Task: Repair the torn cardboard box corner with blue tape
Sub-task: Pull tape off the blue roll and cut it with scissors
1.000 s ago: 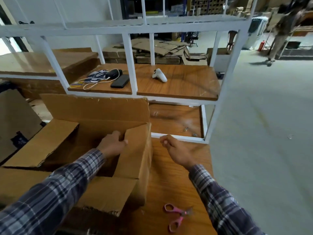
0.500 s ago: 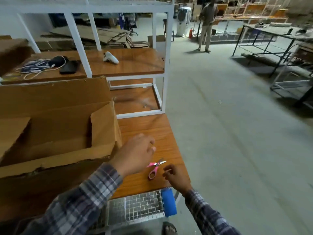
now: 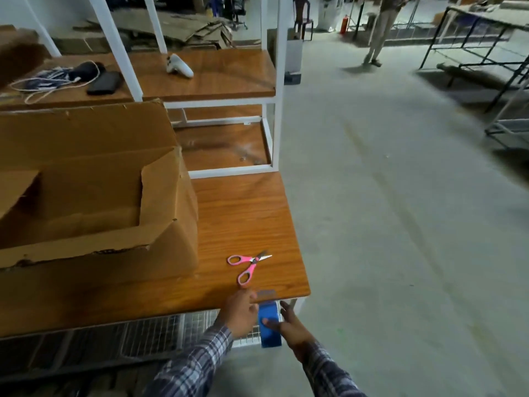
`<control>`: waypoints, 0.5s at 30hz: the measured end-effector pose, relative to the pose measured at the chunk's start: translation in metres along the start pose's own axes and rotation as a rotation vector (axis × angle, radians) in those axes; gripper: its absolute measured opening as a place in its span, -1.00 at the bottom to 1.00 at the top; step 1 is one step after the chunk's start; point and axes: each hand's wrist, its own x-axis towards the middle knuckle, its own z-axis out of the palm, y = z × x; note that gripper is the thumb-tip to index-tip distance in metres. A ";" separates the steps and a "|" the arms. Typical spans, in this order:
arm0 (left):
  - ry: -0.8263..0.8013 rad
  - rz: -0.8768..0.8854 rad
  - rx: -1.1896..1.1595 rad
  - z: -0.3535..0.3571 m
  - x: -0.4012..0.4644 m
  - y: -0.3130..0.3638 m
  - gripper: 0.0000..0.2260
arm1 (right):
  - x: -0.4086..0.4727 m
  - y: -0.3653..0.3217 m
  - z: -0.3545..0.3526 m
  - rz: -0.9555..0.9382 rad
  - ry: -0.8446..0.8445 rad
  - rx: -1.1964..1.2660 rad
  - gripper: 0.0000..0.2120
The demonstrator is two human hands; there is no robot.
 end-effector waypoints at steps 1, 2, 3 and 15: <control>0.040 -0.017 -0.022 0.008 0.003 -0.004 -0.88 | 0.005 0.001 0.000 -0.014 -0.028 0.046 -0.38; 0.084 -0.035 -0.056 0.016 0.007 -0.006 -0.88 | 0.009 0.002 0.001 -0.024 -0.049 0.075 -0.40; 0.125 -0.054 -0.095 0.021 0.008 -0.005 -0.88 | 0.011 0.003 0.002 -0.032 -0.063 0.102 -0.42; 0.274 -0.255 -0.314 0.031 0.018 0.011 -0.90 | -0.006 -0.027 -0.010 0.079 -0.129 -0.099 -0.55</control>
